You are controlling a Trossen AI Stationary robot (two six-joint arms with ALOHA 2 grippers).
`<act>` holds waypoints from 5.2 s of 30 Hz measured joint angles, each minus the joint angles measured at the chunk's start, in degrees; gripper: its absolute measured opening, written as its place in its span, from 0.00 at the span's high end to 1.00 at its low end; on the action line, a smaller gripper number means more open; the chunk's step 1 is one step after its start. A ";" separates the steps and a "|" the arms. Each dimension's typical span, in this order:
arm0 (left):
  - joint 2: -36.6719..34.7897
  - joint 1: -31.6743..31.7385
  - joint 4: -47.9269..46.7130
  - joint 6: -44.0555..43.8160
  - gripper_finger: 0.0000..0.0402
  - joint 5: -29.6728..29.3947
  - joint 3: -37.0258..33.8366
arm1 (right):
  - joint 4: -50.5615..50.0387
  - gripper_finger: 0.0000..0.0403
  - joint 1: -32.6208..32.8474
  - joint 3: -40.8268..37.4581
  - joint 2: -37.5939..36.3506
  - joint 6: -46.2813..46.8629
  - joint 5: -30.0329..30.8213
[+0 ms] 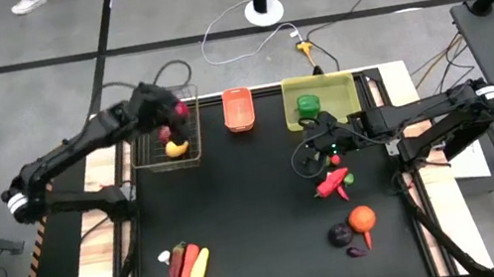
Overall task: Sort produce into baskets
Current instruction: Put the red tomato into the wire basket, then put the long red chili pepper into the yellow bin
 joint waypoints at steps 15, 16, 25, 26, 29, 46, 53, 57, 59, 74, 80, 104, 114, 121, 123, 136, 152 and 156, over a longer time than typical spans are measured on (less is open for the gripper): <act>14.87 10.14 -1.31 -1.73 0.38 6.27 0.00 | -0.04 0.11 -0.01 0.00 -0.01 -0.25 0.02; 15.52 10.32 -1.33 -1.74 0.38 5.65 0.00 | -0.04 0.11 -0.01 0.00 0.00 -0.25 0.02; 19.34 11.82 0.16 -1.44 0.38 -3.96 0.00 | -0.20 0.11 0.00 0.00 -0.01 -0.25 0.02; 19.75 11.85 0.58 -1.06 0.38 -4.00 0.00 | -0.20 0.11 -0.01 0.00 0.01 -0.26 0.02; 20.99 11.83 1.93 0.34 0.38 -3.45 0.00 | -0.20 0.11 -0.01 0.00 0.01 -0.25 0.02; 23.76 16.00 5.73 10.01 0.38 10.01 0.00 | -0.22 0.11 -0.02 0.00 -0.01 -0.25 0.03; 23.76 17.73 6.59 9.91 0.38 10.01 0.00 | -0.22 0.11 0.00 0.00 -0.01 -0.24 0.02; 23.76 17.67 7.00 9.91 0.38 10.09 0.00 | -0.22 0.11 0.00 0.00 0.01 -0.23 0.03; 23.76 17.67 7.09 9.89 0.37 10.09 0.00 | -0.22 0.11 -0.02 0.00 0.01 -0.23 0.02; 23.76 17.67 7.25 8.12 0.26 10.07 0.00 | -0.22 0.11 -0.01 0.00 0.01 -0.04 0.02; 23.76 17.67 7.55 7.77 0.26 10.07 0.00 | -0.22 0.11 0.00 0.00 0.00 -0.04 0.02; -2.28 -10.65 5.79 -8.78 0.26 2.14 -5.64 | -2.00 0.11 -0.02 0.00 0.15 16.92 -0.02; -6.66 -28.31 4.79 -18.90 0.26 -5.99 -8.48 | -5.32 0.11 -0.13 0.42 5.39 20.12 -4.63; -6.64 -33.62 4.83 -20.15 0.26 -8.48 -8.50 | -13.01 0.11 -0.52 0.42 8.75 23.39 -5.14; -6.64 -33.85 4.83 -20.23 0.26 -9.26 -8.50 | -15.03 0.11 -0.55 0.42 9.10 23.73 -5.69; -6.64 -33.81 4.80 -20.23 0.26 -10.17 -8.59 | -22.51 0.11 2.00 0.46 9.35 27.80 -15.35; -6.53 -33.81 4.85 -19.77 0.26 -10.19 -8.59 | -23.16 0.11 11.85 0.39 17.52 6.43 -11.85; -6.53 -33.81 4.87 -19.77 0.26 -10.19 -8.59 | -23.06 0.11 11.89 0.38 18.89 5.44 -11.85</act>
